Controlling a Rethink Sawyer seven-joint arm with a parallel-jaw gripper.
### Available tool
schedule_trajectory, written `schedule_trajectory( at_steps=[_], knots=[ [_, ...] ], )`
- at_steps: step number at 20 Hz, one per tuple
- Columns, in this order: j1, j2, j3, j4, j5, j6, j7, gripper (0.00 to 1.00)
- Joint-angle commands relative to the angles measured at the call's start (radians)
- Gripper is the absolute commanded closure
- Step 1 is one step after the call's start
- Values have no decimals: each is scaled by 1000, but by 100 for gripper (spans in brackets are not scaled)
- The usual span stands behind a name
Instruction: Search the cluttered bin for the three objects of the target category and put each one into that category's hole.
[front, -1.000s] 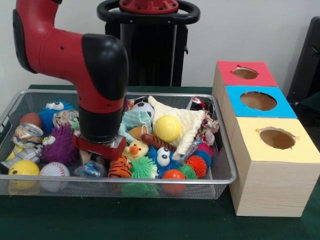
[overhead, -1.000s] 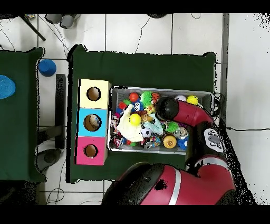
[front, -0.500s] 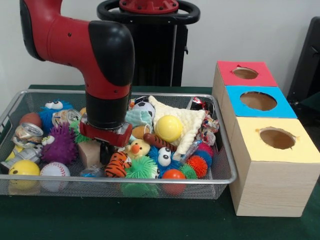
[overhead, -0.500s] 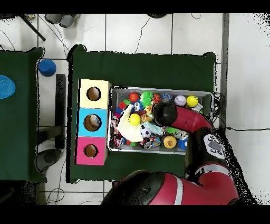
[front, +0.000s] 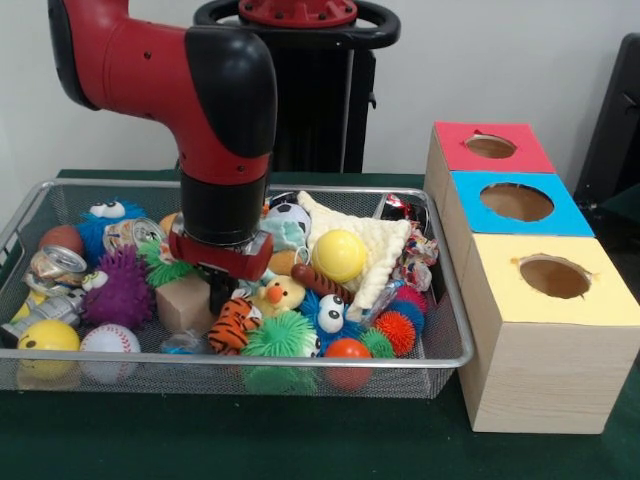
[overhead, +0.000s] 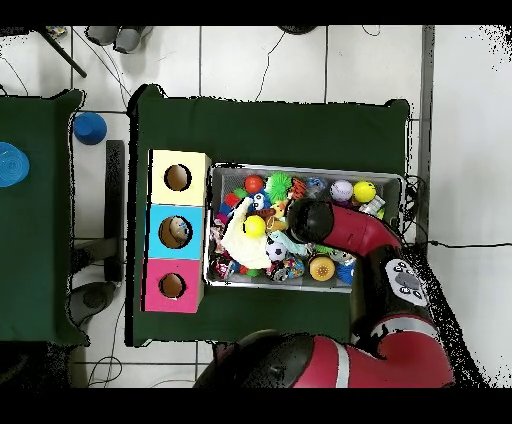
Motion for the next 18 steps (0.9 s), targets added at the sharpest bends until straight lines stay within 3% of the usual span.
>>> schedule_trajectory(
  at_steps=[1, 5, 8, 9, 12, 18],
  knots=[
    [-9, 88, 126, -8, -15, 69, 1, 100],
    [19, 113, 104, -116, -38, 166, -52, 100],
    [27, 123, 100, -149, -45, 166, -53, 100],
    [34, 125, 91, -157, -50, 165, -40, 0],
    [51, 127, 71, -163, -62, 132, -20, 0],
    [46, 134, 78, -192, -71, 174, -25, 0]
  ],
)
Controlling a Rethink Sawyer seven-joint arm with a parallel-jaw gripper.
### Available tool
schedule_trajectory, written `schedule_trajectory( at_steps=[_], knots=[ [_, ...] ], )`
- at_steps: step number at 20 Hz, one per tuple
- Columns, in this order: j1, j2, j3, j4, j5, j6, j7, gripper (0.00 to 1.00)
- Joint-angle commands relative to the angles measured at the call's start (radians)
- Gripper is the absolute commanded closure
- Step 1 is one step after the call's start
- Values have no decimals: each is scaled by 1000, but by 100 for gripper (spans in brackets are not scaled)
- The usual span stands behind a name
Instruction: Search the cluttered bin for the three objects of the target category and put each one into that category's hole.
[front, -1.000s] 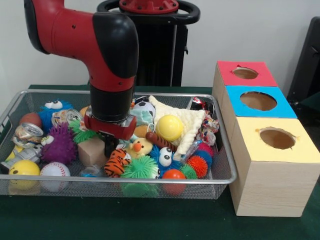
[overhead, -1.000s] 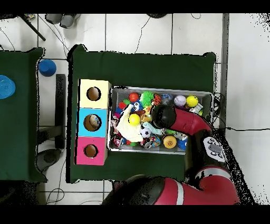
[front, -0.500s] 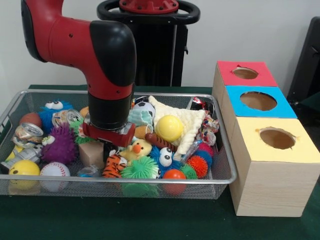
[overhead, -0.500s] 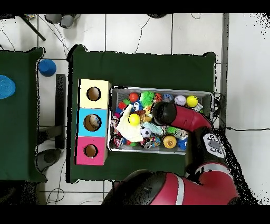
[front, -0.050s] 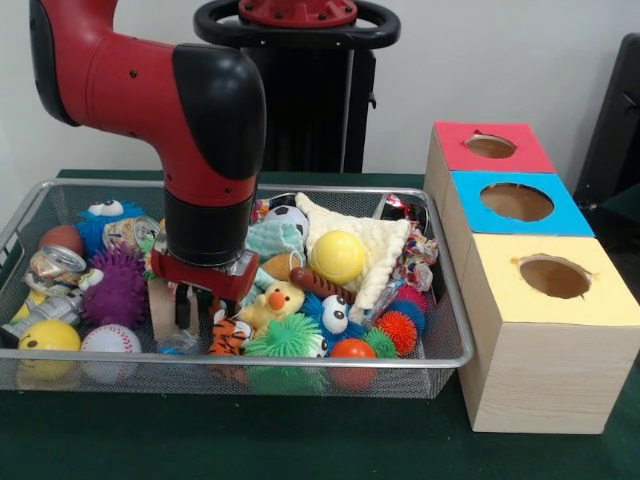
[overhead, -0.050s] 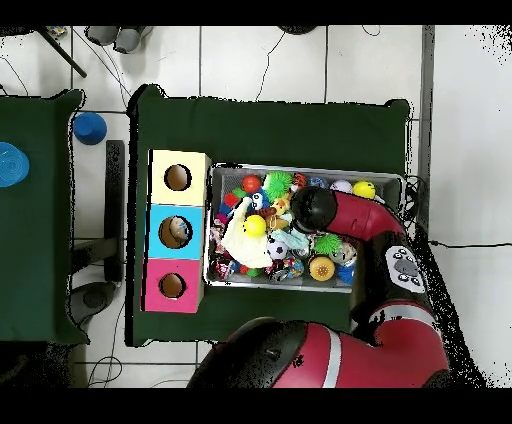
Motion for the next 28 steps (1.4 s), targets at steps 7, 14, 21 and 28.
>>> schedule_trajectory(
  at_steps=[7, 14, 21, 28],
  knots=[
    [20, 74, 107, -90, -34, 108, -36, 0],
    [5, 82, 129, -147, -49, 77, -71, 0],
    [-18, 106, 152, -198, -95, 0, -82, 0],
    [-50, 148, 180, -272, -109, 14, -88, 0]
  ],
)
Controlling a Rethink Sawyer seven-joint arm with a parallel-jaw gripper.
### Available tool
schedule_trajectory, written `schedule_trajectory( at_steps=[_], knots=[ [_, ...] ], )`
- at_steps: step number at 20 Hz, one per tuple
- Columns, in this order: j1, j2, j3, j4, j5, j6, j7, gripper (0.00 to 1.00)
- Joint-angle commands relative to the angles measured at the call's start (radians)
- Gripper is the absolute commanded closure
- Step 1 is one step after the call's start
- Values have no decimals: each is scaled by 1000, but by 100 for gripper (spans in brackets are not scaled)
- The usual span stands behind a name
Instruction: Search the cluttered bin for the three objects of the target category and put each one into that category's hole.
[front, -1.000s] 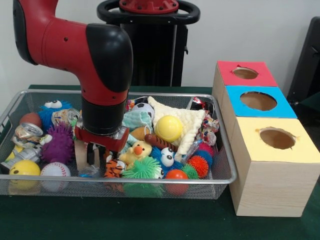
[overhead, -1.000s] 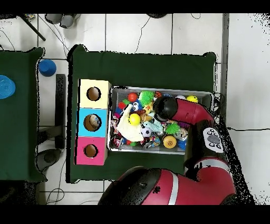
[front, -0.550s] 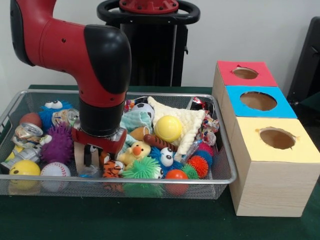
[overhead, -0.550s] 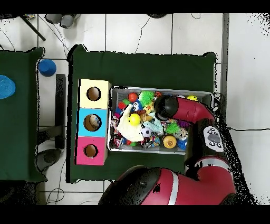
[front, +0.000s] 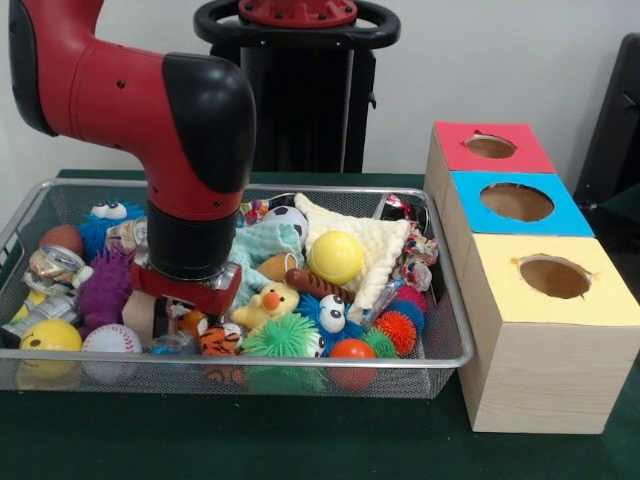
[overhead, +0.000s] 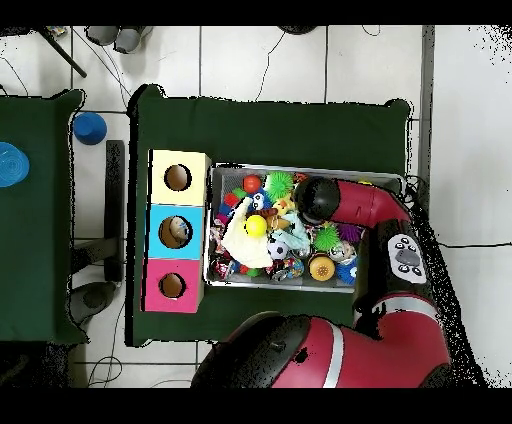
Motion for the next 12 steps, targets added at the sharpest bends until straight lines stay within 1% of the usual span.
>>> schedule_trajectory(
  at_steps=[1, 6, 12],
  knots=[
    [-41, 123, 165, -166, -22, -64, -80, 0],
    [-39, 138, 163, -172, -29, -100, -22, 0],
    [-22, 165, 157, -212, -18, -105, 35, 0]
  ],
)
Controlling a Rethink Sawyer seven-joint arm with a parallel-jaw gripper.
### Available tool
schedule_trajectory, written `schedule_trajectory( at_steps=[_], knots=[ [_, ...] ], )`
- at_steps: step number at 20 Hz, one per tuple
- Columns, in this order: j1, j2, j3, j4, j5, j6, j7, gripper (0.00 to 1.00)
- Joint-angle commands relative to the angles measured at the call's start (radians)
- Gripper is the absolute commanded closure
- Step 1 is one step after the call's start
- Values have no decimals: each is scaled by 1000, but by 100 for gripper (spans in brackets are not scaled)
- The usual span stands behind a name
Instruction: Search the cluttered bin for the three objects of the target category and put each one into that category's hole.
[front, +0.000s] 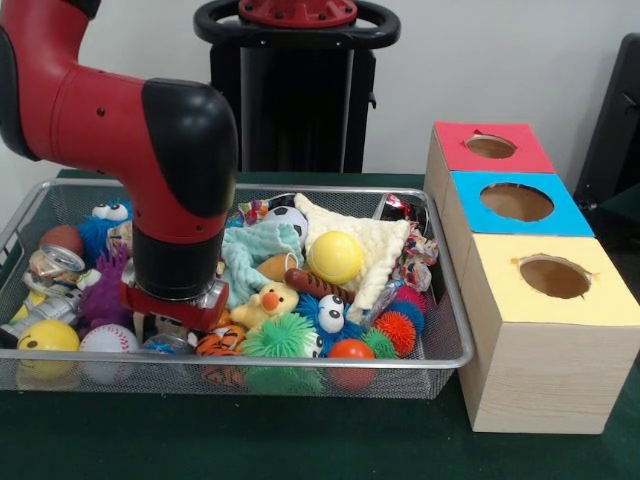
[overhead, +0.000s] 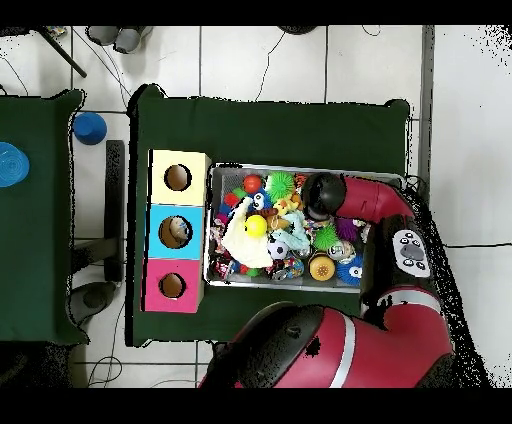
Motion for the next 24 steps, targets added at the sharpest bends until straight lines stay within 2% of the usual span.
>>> schedule_trajectory(
  at_steps=[1, 7, 8, 11, 14, 19, 21, 24],
  knots=[
    [7, 117, 133, -148, 4, -153, 39, 0],
    [16, 124, 129, -163, 10, -142, 59, 0],
    [22, 130, 124, -176, 25, -81, 64, 100],
    [25, 125, 117, -160, 15, -73, 55, 100],
    [35, 117, 106, -132, 8, -116, 84, 100],
    [42, 124, 109, -156, 19, -83, 86, 100],
    [35, 117, 124, -146, 13, -104, 66, 100],
    [33, 102, 132, -147, 24, -57, 50, 100]
  ],
)
